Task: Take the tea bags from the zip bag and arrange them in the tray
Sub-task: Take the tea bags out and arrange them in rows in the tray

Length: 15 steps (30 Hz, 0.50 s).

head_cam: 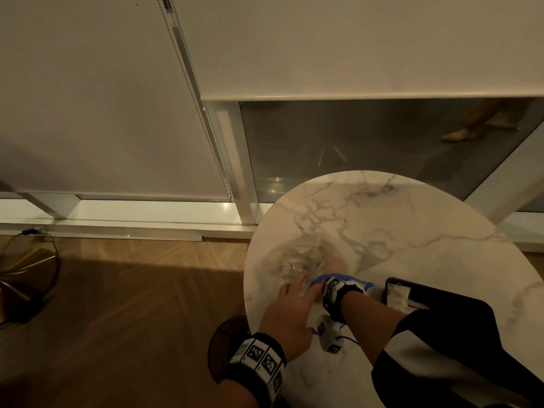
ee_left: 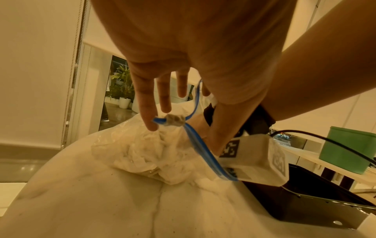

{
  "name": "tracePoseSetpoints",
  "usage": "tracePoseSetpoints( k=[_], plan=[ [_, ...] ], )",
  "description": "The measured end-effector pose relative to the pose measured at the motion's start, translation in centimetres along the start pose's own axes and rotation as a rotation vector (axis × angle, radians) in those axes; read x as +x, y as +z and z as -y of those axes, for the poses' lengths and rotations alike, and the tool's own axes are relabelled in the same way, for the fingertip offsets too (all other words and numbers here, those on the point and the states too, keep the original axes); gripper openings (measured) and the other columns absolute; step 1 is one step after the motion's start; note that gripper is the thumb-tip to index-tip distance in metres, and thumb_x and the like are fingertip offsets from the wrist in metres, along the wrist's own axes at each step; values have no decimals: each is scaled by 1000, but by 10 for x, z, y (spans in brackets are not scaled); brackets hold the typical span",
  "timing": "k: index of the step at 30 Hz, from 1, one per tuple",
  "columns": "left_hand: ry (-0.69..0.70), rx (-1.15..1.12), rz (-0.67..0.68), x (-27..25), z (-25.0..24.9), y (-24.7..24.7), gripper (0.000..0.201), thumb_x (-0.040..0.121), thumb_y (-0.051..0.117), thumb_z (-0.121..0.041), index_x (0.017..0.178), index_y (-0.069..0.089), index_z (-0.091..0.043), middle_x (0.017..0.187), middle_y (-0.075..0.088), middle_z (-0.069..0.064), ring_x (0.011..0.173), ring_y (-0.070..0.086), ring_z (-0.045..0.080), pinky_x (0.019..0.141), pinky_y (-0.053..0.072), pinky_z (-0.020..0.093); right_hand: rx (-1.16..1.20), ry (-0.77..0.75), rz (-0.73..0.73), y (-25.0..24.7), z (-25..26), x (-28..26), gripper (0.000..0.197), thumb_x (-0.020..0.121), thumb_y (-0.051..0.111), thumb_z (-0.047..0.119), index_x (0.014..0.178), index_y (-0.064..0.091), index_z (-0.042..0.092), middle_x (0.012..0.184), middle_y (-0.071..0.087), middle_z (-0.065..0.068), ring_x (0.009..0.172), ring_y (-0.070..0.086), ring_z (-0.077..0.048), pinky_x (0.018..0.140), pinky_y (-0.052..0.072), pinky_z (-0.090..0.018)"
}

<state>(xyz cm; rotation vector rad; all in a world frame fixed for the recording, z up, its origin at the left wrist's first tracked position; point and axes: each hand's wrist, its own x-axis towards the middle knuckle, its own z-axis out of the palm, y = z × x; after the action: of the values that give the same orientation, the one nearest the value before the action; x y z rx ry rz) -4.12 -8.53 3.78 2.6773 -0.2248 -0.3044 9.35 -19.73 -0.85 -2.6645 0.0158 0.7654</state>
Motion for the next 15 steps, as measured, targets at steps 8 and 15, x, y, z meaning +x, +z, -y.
tracePoseSetpoints(
  k=[8, 15],
  plan=[
    [-67, -14, -14, 4, 2, 10, 95, 81, 76, -17, 150, 15, -39, 162, 1, -8, 143, 25, 24, 107, 47, 40, 46, -4, 182, -8, 6, -31, 23, 103, 40, 21, 96, 60, 14, 101, 59, 2, 98, 59, -19, 76, 46, -24],
    [-140, 30, -72, 15, 2, 13, 84, 89, 57, 1, 155, 15, -27, 163, -6, -9, 138, 32, 24, 102, 50, 41, 767, 34, -141, 31, -11, -60, 33, 96, 53, 18, 127, 55, 9, 113, 65, -12, 93, 66, -26, 79, 57, -35]
  ],
)
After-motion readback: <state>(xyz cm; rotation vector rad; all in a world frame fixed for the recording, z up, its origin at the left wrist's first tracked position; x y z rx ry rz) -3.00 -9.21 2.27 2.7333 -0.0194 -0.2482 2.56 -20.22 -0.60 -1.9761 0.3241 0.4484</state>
